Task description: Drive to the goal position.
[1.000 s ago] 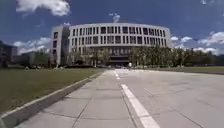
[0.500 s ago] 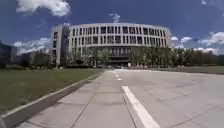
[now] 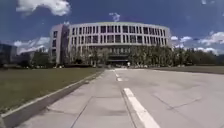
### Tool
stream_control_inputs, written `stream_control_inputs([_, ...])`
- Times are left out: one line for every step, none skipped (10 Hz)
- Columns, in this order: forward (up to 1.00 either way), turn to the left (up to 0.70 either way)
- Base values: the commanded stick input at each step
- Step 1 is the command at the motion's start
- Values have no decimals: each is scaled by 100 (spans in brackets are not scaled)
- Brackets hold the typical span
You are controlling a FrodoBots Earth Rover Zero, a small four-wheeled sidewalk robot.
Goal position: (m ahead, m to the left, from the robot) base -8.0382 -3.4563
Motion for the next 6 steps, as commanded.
stream_control_inputs([70, 15])
stream_control_inputs([70, 9])
stream_control_inputs([70, 6])
stream_control_inputs([70, 0])
stream_control_inputs([70, 0])
stream_control_inputs([70, 0])
